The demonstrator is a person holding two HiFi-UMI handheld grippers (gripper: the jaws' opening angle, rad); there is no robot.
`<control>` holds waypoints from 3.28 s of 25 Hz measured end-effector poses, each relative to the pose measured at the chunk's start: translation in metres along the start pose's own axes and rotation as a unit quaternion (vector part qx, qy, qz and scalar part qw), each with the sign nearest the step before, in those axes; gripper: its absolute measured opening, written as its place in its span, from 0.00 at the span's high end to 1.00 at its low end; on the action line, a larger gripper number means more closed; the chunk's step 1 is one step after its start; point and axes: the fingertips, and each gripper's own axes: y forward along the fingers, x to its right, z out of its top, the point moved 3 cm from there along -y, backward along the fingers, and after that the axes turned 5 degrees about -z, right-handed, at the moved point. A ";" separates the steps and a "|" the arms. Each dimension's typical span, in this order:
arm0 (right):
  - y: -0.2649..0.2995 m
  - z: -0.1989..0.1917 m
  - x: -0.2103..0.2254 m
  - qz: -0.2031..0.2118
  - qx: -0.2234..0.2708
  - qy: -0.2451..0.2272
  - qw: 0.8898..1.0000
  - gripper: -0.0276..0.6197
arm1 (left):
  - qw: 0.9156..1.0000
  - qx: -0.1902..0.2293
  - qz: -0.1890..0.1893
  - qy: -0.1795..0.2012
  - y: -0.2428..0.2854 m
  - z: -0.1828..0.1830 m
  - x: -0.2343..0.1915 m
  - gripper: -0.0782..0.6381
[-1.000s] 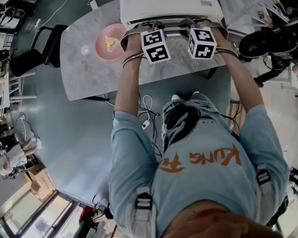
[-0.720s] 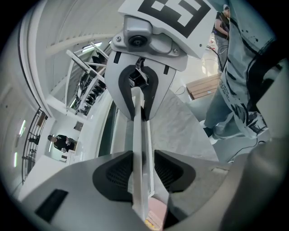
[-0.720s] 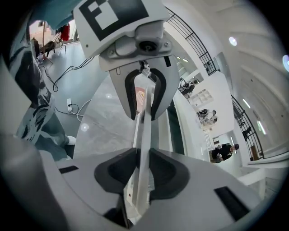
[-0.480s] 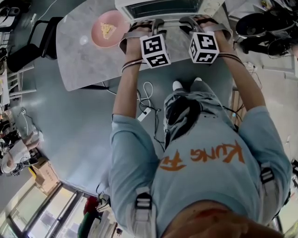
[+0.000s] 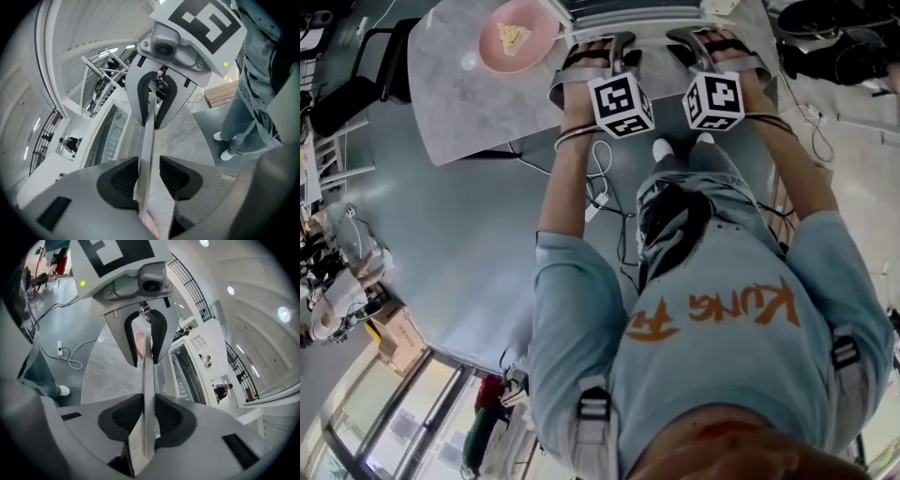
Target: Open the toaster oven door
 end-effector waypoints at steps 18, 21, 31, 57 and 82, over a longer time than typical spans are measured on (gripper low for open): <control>0.004 -0.008 -0.089 -0.020 -0.026 -0.009 0.999 0.84 | 0.999 -0.021 -0.001 -0.031 0.021 -0.015 0.078 0.77; 0.005 -0.009 -0.100 -0.027 -0.030 -0.008 0.999 0.84 | 0.999 -0.021 0.001 -0.034 0.024 -0.017 0.087 0.77; 0.020 -0.013 -0.134 -0.056 -0.047 0.001 0.997 0.81 | 0.997 -0.055 0.045 0.007 0.046 -0.034 0.117 0.77; 0.042 -0.025 -0.204 -0.059 -0.029 -0.021 0.998 0.49 | 0.993 -0.069 0.072 0.062 0.080 -0.050 0.169 0.51; 0.043 -0.030 -0.220 -0.128 -0.013 -0.006 0.992 0.54 | 0.986 -0.073 0.147 0.015 0.092 -0.047 0.187 0.51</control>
